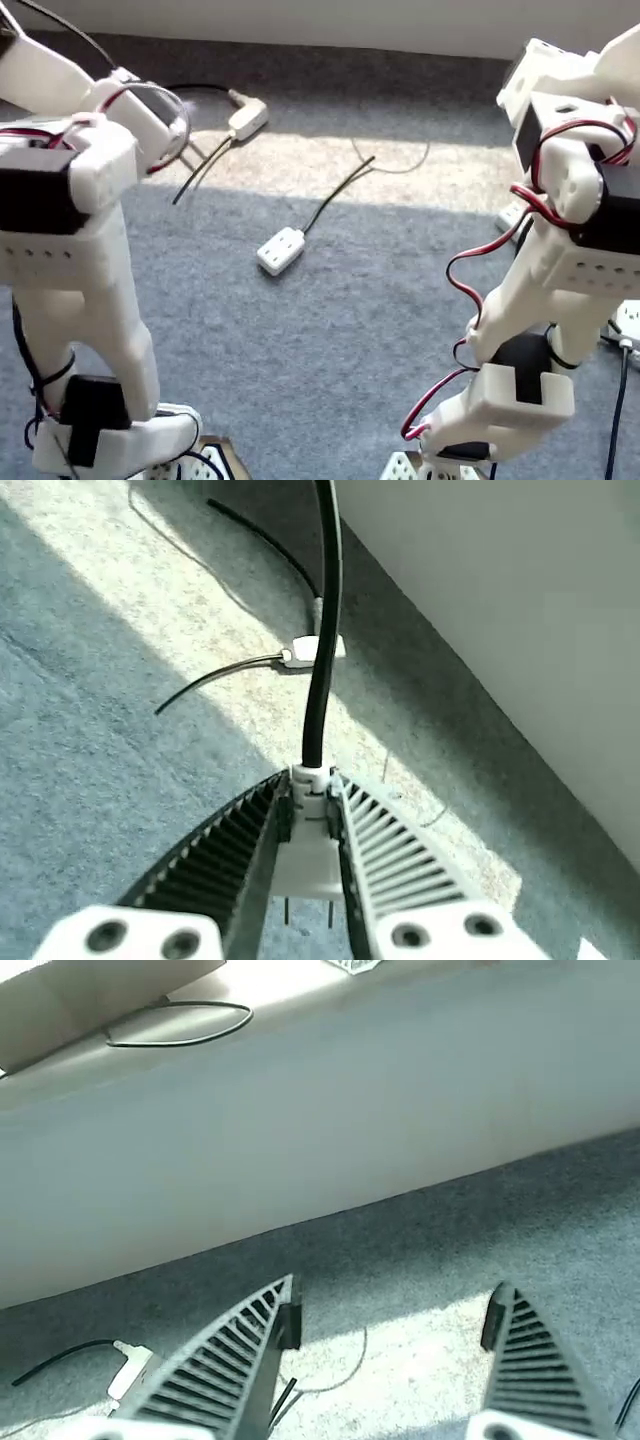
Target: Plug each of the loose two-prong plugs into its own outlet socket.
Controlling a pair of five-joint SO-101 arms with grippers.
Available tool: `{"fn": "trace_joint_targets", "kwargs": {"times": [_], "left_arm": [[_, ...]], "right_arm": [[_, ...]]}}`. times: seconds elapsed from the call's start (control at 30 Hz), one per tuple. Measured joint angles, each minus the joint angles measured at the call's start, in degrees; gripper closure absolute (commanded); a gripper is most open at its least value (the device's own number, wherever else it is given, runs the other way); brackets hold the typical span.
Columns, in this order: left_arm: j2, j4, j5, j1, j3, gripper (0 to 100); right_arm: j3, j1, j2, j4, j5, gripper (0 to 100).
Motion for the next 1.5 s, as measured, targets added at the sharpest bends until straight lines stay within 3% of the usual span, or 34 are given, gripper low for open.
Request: {"fn": "trace_joint_targets", "kwargs": {"times": [0.13, 0.37, 0.63, 0.9, 1.0, 1.17, 1.3, 1.37, 1.5], "left_arm": [[-3.6, 0.0, 0.88, 6.59, 0.62, 99], [-4.4, -0.26, 0.88, 9.85, 3.43, 99], [-10.29, -8.35, 0.88, 19.16, 3.25, 99], [-23.38, -10.73, 1.67, 20.4, 3.16, 99], [-28.04, -10.9, 9.14, 20.57, 3.16, 99], [-32.44, -10.46, 28.84, 20.22, 3.78, 99], [-33.67, -10.2, 42.2, 16.53, 10.37, 99], [-33.58, -10.55, 47.82, 14.33, 15.12, 99], [-33.05, -16.62, 52.92, 11.6, 25.58, 99]], "right_arm": [[-3.6, -2.11, -2.55, 0.0, 2.73, 71.2], [-3.96, -9.85, -5.45, 0.0, 10.46, 71.3], [-3.43, -10.99, -5.45, 0.0, 12.48, 71.8], [-3.08, -11.16, -6.86, 0.0, 12.48, 88.8], [-3.08, -11.16, -10.81, 0.0, 12.48, 89.8], [3.96, -12.84, -20.22, 0.0, 17.14, 90.3], [13.54, -23.12, -26.46, 0.0, 25.49, 99.0], [18.73, -29.1, -30.42, 0.0, 28.57, 98.7], [27.16, -40.09, -40.35, 0.0, 35.52, 99.1]]}}
